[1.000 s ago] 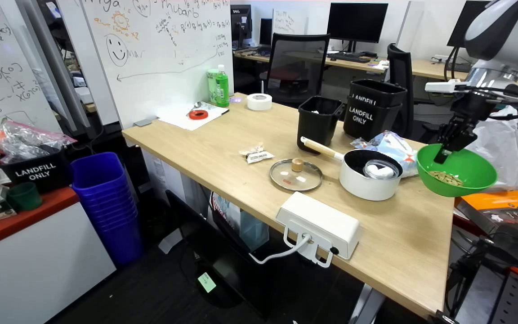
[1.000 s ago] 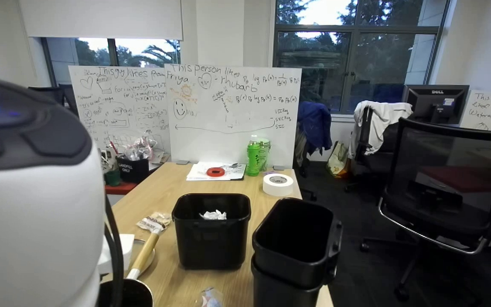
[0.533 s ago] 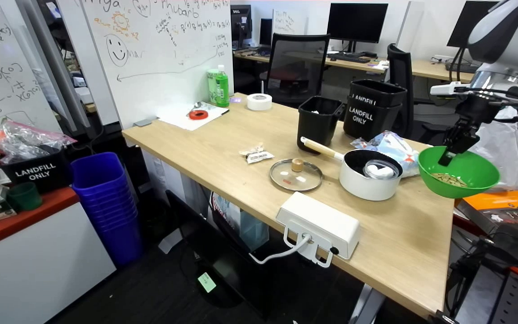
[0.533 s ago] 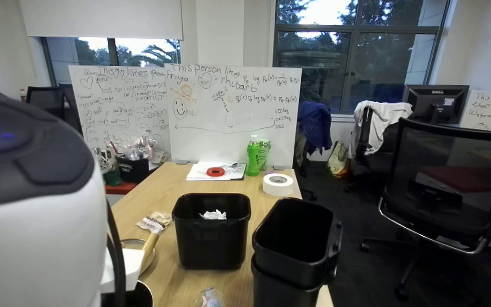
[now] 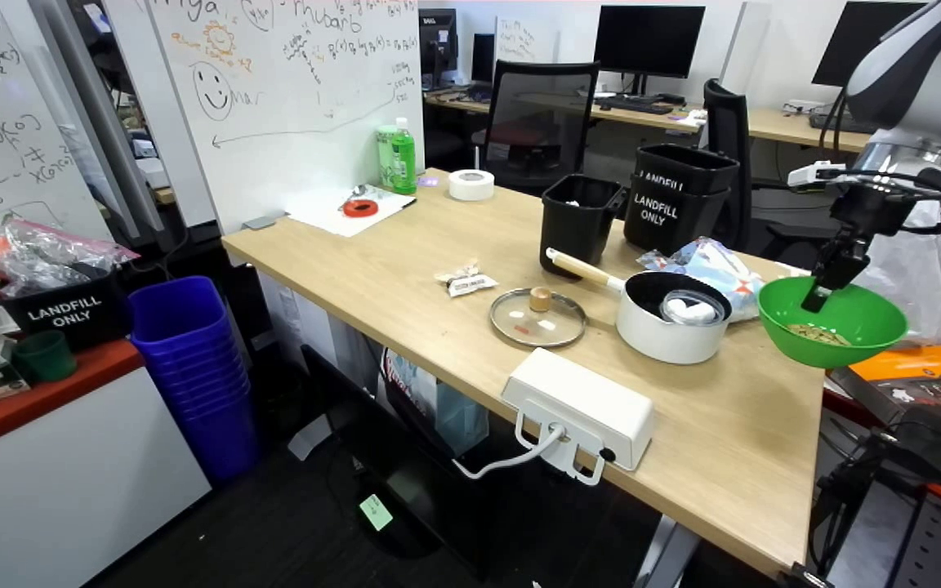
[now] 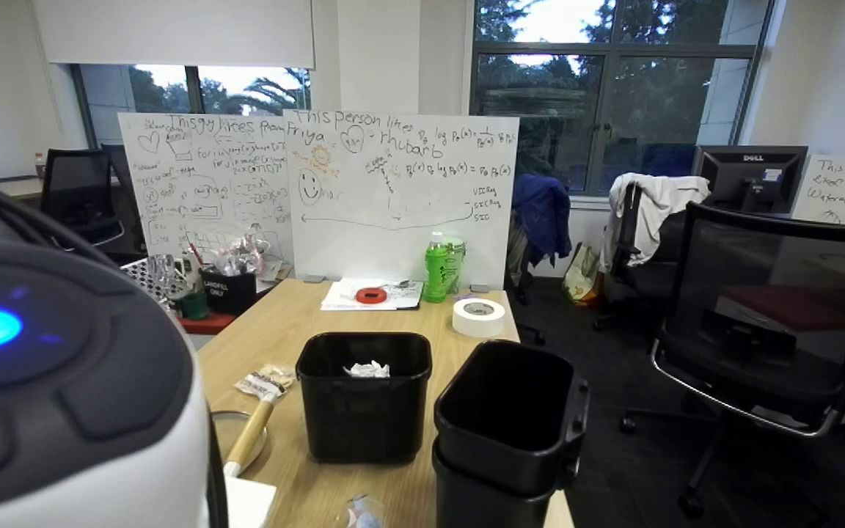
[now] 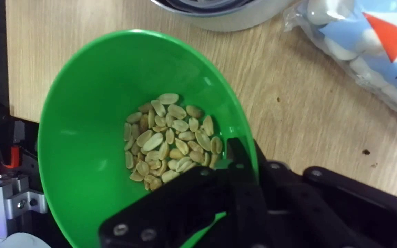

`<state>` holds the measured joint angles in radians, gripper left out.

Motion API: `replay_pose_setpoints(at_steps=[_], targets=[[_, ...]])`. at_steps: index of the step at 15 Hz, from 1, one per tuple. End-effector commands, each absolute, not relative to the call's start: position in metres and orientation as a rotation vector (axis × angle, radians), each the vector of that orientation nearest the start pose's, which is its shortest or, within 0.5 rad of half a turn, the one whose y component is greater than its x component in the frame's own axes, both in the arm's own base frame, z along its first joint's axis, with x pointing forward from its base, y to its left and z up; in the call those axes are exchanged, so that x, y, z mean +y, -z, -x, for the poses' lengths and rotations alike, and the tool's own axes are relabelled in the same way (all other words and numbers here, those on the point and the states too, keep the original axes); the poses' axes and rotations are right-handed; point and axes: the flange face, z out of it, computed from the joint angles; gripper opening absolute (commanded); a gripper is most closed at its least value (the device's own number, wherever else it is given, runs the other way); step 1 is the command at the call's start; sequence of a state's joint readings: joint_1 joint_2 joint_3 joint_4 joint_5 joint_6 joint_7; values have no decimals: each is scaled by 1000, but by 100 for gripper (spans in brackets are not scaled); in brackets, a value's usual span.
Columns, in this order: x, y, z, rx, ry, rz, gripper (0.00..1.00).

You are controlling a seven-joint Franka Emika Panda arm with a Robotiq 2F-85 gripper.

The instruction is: Move the green bowl to the right

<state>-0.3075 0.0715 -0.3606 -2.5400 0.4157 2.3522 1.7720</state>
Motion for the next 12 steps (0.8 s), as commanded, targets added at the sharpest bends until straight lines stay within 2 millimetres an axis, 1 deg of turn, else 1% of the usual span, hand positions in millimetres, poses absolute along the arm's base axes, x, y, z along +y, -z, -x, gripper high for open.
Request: replay_pose_setpoints(at_steps=[1, 4, 6, 10, 12], targets=[[-287, -227, -335, 2980, -544, 326, 1], [-303, -228, -331, 2954, -560, 197, 1], [-309, -222, -325, 2943, -538, 142, 1], [-319, -202, -309, 2931, -529, 28, 1], [-325, -193, -304, 2900, -502, -46, 1]])
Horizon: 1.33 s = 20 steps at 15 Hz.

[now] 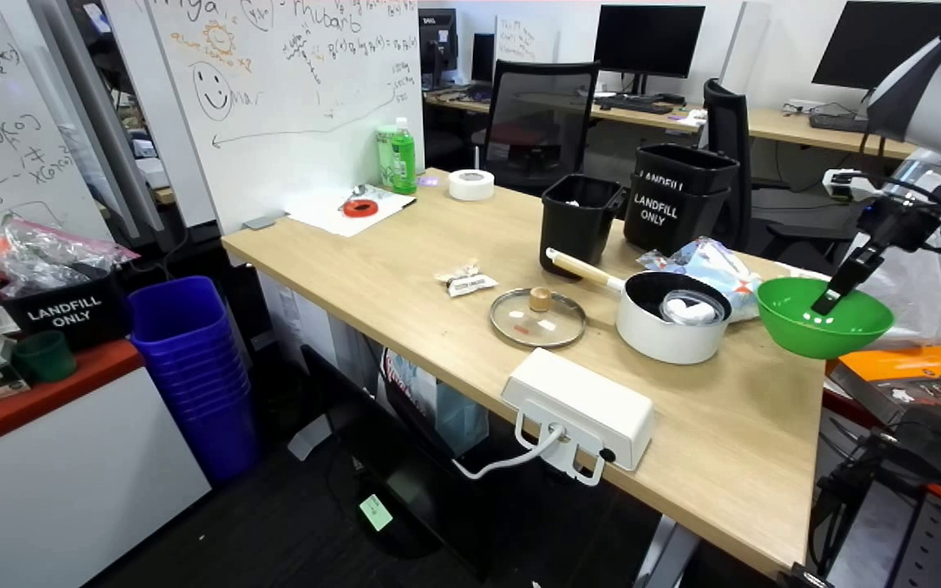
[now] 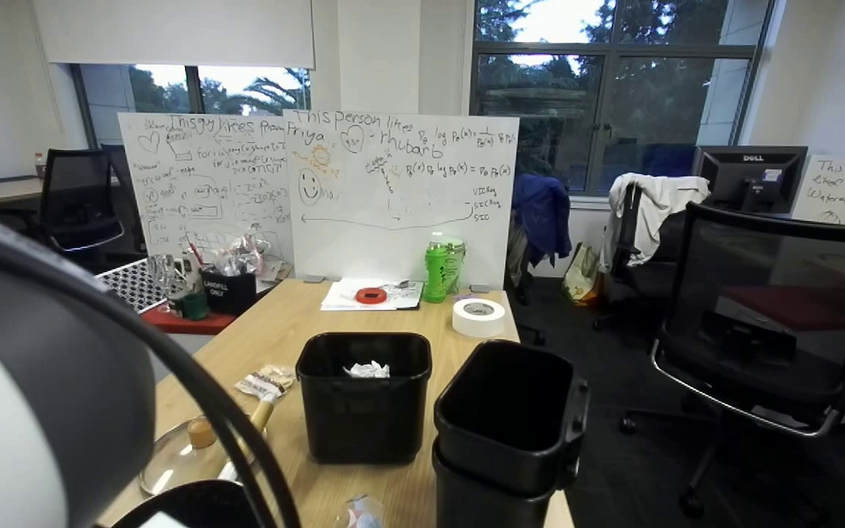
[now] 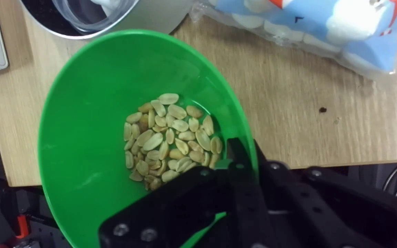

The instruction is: Move the green bowl to the right

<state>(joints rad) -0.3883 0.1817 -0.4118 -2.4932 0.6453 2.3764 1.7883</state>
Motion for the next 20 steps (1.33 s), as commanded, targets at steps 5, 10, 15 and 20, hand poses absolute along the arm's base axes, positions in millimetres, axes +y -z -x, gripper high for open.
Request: replay_pose_setpoints(at_steps=[5, 10, 15, 20], targets=[[-337, -173, -297, 2815, -441, -253, 1], [-351, -164, -302, 2763, -399, -412, 1], [-357, -150, -300, 2805, -368, -430, 1], [-354, -144, -296, 2836, -376, -408, 43]])
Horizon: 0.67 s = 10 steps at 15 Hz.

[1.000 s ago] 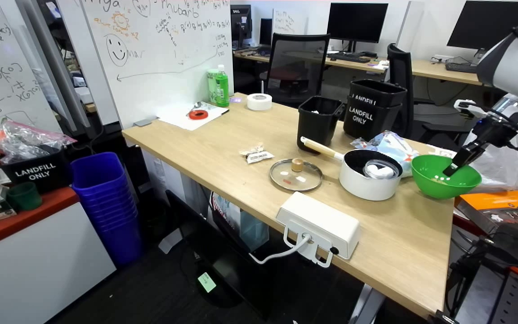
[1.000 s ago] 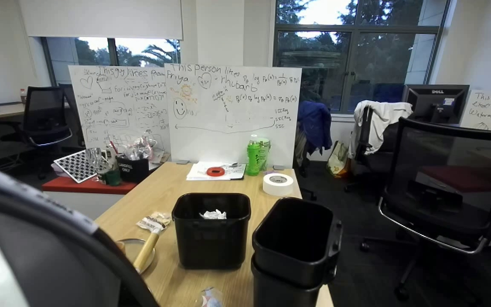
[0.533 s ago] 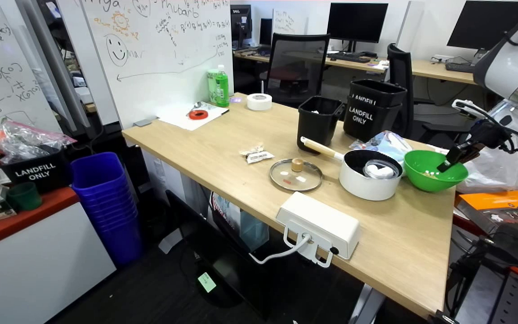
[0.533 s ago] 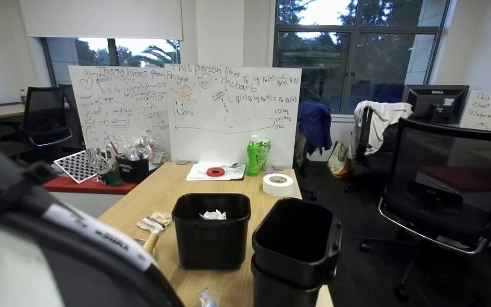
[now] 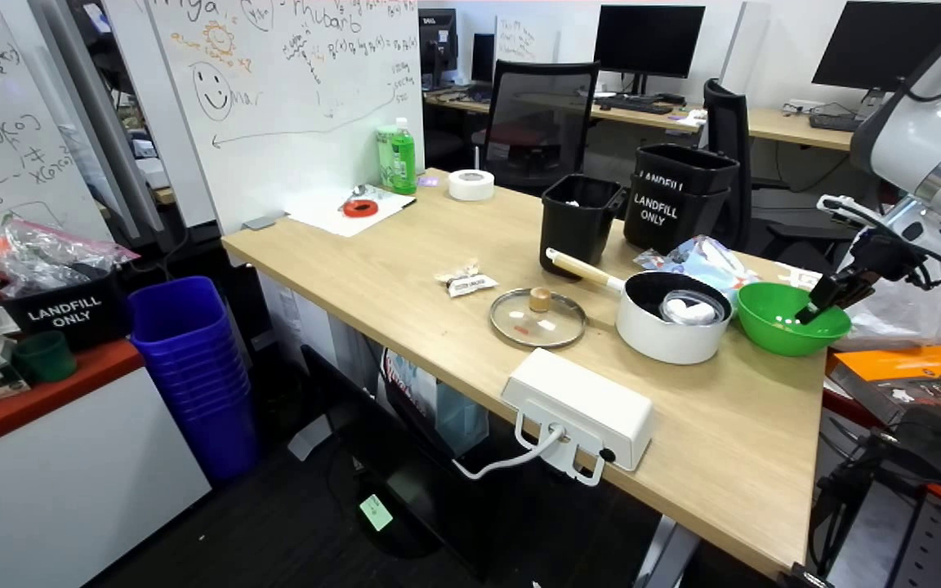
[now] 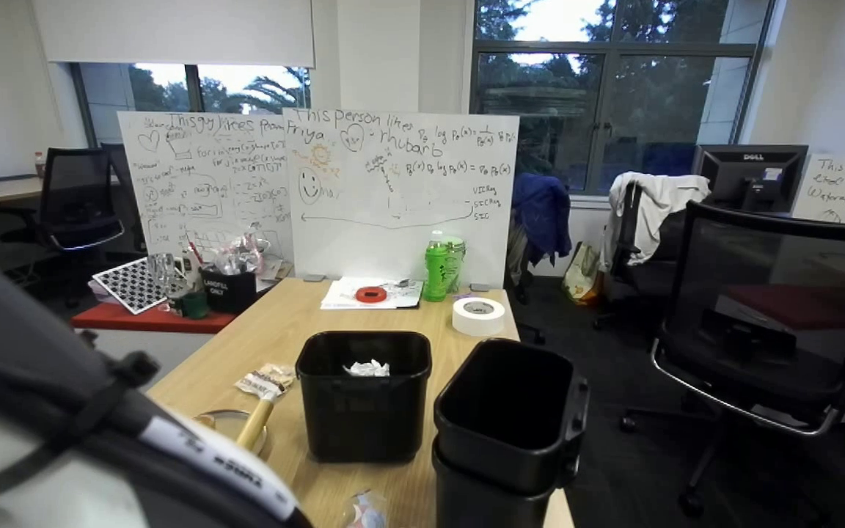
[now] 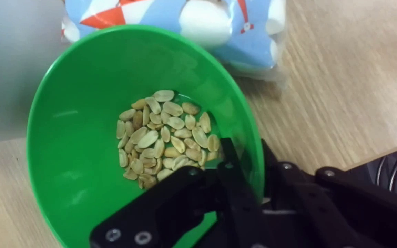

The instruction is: Move the green bowl to the right

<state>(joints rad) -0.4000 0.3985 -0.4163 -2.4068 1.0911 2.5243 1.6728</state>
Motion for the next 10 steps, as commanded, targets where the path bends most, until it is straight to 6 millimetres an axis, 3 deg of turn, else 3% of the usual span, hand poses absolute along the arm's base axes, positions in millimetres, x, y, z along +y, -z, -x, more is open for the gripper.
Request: replay_pose_setpoints(at_steps=[1, 8, 10], targets=[[-352, -143, -295, 2847, -372, -395, 51], [-352, -161, -290, 2827, -297, -337, 100], [-351, -167, -289, 2819, -273, -315, 100]])
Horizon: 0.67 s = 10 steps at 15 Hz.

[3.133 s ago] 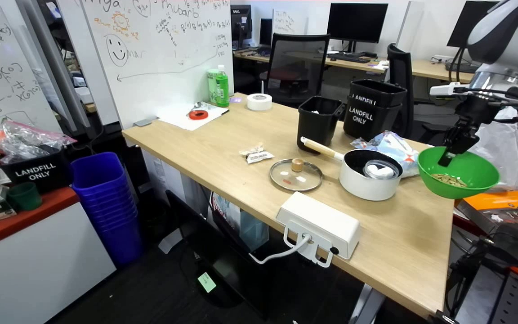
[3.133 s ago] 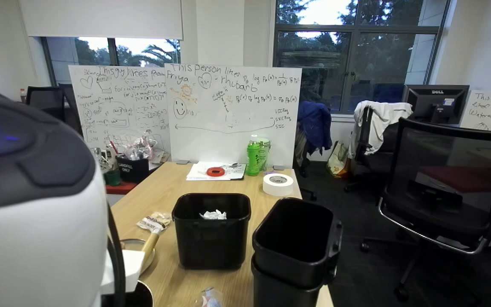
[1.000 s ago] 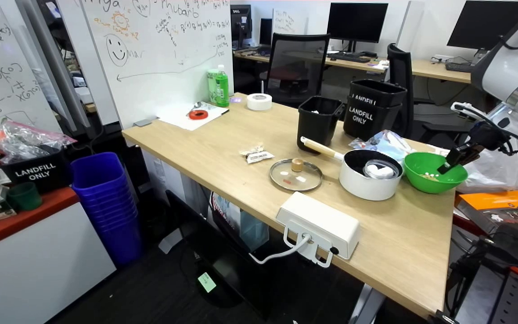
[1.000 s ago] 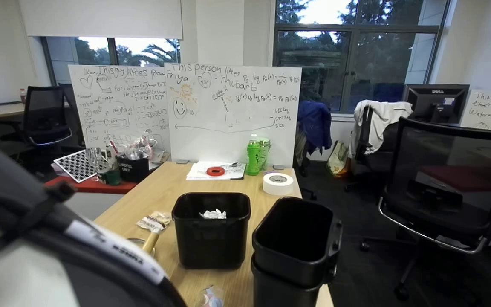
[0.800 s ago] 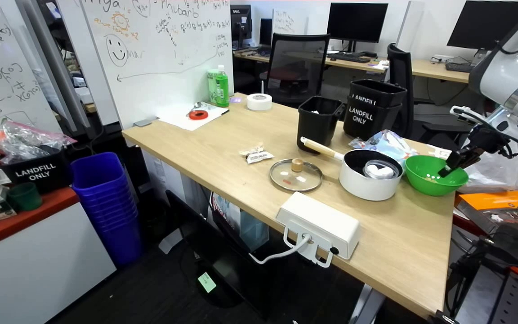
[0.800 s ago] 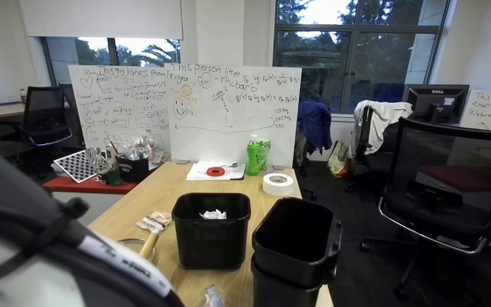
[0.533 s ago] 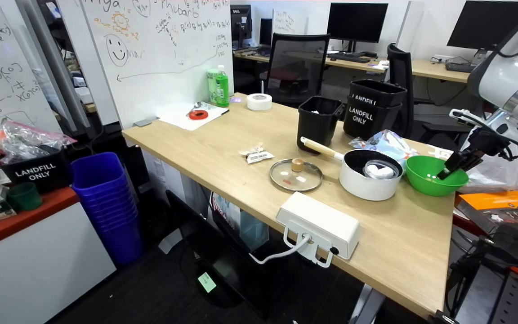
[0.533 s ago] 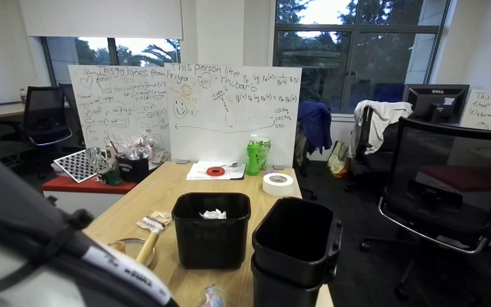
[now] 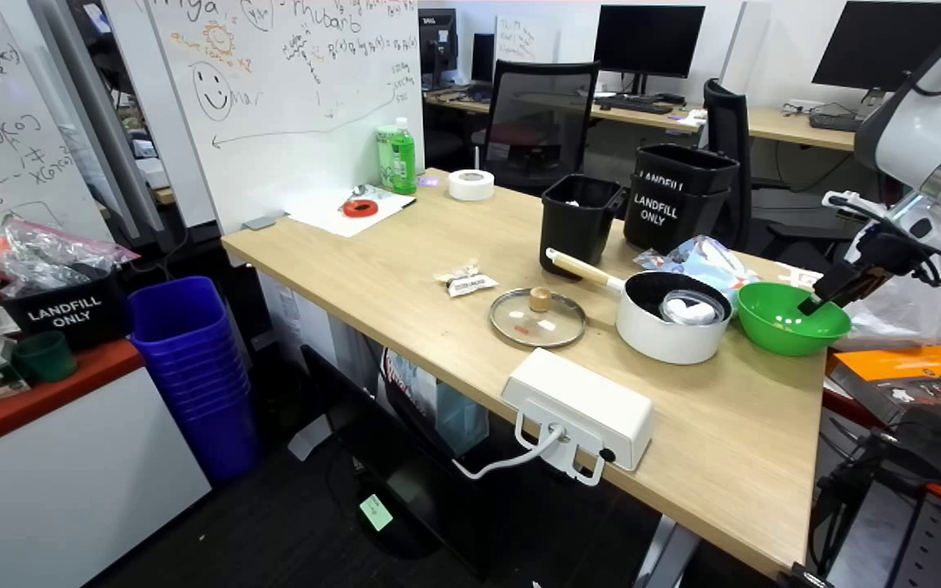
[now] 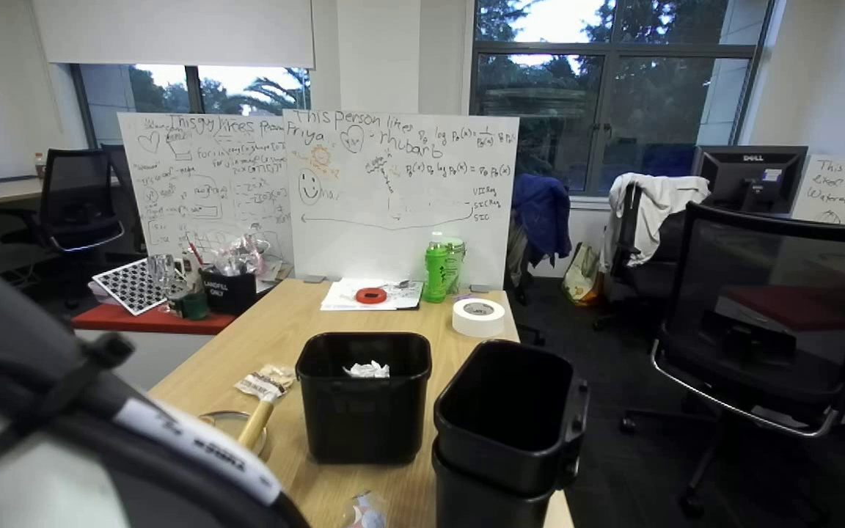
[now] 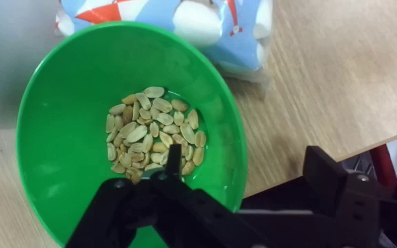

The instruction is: Move the green bowl to the right

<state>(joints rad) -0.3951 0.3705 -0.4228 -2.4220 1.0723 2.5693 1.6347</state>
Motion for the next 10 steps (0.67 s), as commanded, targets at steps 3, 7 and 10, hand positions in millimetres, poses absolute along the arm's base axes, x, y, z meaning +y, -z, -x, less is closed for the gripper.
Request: replay_pose_setpoints(at_steps=[3, 7, 10], targets=[[-345, -175, -288, 2814, -268, -255, 100], [-326, -187, -287, 2783, -219, -84, 100], [-304, -201, -288, 2750, -192, 127, 100]])
